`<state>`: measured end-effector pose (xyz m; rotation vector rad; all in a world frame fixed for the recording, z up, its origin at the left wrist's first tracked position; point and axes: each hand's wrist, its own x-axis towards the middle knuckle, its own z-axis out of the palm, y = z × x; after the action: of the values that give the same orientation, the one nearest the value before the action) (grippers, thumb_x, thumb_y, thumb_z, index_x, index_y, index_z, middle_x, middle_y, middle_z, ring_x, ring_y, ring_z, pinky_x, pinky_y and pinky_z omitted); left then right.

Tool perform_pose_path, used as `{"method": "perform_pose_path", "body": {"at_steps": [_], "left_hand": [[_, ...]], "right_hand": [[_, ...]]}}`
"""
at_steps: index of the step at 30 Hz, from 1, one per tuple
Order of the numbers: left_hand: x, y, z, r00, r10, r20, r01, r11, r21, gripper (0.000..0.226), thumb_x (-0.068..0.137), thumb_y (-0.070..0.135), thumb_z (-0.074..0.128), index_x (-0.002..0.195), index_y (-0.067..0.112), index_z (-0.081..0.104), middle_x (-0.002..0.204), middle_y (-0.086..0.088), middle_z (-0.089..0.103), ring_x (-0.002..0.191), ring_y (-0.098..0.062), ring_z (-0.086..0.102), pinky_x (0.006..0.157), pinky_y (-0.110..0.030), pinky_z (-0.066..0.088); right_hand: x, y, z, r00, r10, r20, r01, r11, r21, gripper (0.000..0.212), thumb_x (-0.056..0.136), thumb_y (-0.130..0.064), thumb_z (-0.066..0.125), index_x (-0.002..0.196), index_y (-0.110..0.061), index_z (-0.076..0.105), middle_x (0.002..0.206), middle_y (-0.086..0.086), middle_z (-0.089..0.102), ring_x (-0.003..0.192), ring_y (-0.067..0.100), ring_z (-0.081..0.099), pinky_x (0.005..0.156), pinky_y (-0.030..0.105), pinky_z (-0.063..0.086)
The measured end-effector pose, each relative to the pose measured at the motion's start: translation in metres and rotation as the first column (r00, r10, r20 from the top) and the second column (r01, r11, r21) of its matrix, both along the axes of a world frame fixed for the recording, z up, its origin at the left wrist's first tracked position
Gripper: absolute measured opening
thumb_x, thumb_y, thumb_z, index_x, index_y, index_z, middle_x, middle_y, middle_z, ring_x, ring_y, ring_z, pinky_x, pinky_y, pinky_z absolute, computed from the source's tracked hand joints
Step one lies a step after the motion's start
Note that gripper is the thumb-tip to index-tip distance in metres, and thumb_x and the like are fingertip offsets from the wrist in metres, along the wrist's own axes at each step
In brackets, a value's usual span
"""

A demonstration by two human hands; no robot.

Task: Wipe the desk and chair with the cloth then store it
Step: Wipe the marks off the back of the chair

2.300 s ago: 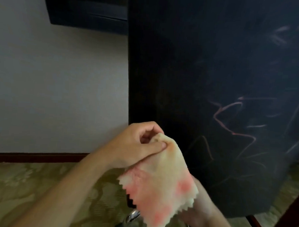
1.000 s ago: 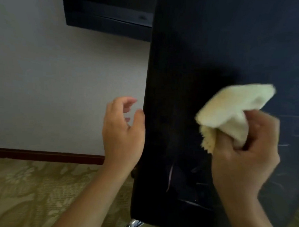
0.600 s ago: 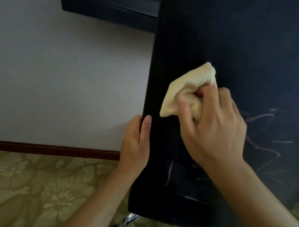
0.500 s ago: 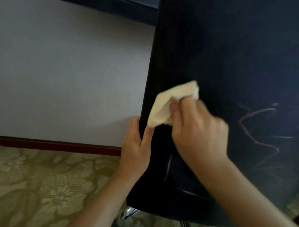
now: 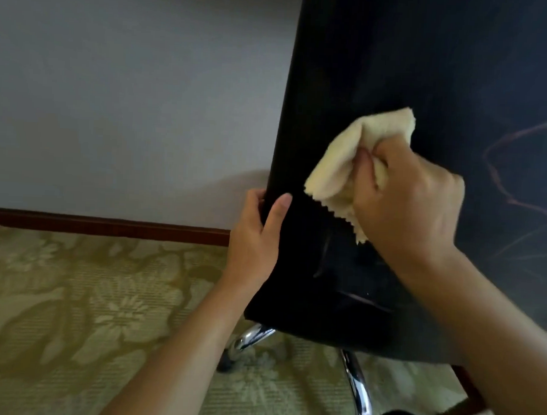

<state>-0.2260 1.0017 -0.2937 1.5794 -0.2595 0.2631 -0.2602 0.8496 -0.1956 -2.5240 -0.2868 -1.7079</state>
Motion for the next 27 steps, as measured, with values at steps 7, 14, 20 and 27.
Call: {"method": "perform_pose_path", "body": {"at_steps": [7, 14, 20, 27], "left_hand": [[0.01, 0.006, -0.001, 0.996, 0.085, 0.024, -0.085, 0.995, 0.043, 0.029, 0.096, 0.056, 0.049, 0.107, 0.03, 0.054, 0.097, 0.011, 0.066, 0.088, -0.001, 0.064, 0.074, -0.025, 0.052], [0.0, 0.003, 0.002, 0.998, 0.062, -0.027, -0.06, 0.997, 0.052, 0.034, 0.093, 0.062, 0.047, 0.108, 0.031, 0.052, 0.099, 0.012, 0.064, 0.089, -0.001, 0.063, 0.076, -0.023, 0.051], [-0.003, 0.007, -0.011, 0.992, -0.064, -0.113, 0.063, 0.998, -0.017, 0.035, 0.093, 0.062, 0.053, 0.107, 0.03, 0.058, 0.097, 0.006, 0.07, 0.086, -0.01, 0.07, 0.072, -0.033, 0.056], [-0.008, 0.007, -0.011, 0.996, 0.051, -0.072, -0.041, 0.989, 0.14, 0.037, 0.094, 0.061, 0.049, 0.116, 0.032, 0.054, 0.104, 0.016, 0.063, 0.094, 0.003, 0.061, 0.073, -0.017, 0.048]], "right_hand": [[-0.002, 0.012, -0.091, 0.97, -0.096, -0.225, 0.081, 0.994, -0.074, 0.023, 0.09, -0.023, 0.049, 0.074, -0.01, 0.059, 0.048, 0.005, 0.054, 0.03, 0.028, 0.049, 0.039, 0.023, 0.025], [-0.022, 0.009, -0.117, 0.939, -0.153, -0.308, 0.142, 0.988, -0.057, 0.025, 0.086, -0.027, 0.054, 0.065, -0.014, 0.057, 0.042, -0.001, 0.052, 0.029, 0.024, 0.048, 0.04, 0.02, 0.02], [-0.002, 0.024, -0.001, 0.99, -0.036, -0.139, 0.049, 0.995, 0.089, 0.022, 0.094, -0.022, 0.054, 0.073, -0.018, 0.047, 0.049, -0.013, 0.034, 0.036, 0.008, 0.029, 0.048, 0.019, 0.015], [-0.029, 0.005, -0.189, 0.889, -0.065, -0.453, 0.06, 0.998, -0.024, 0.018, 0.091, -0.023, 0.051, 0.075, -0.014, 0.052, 0.046, 0.002, 0.051, 0.028, 0.025, 0.047, 0.039, 0.02, 0.019]]}}
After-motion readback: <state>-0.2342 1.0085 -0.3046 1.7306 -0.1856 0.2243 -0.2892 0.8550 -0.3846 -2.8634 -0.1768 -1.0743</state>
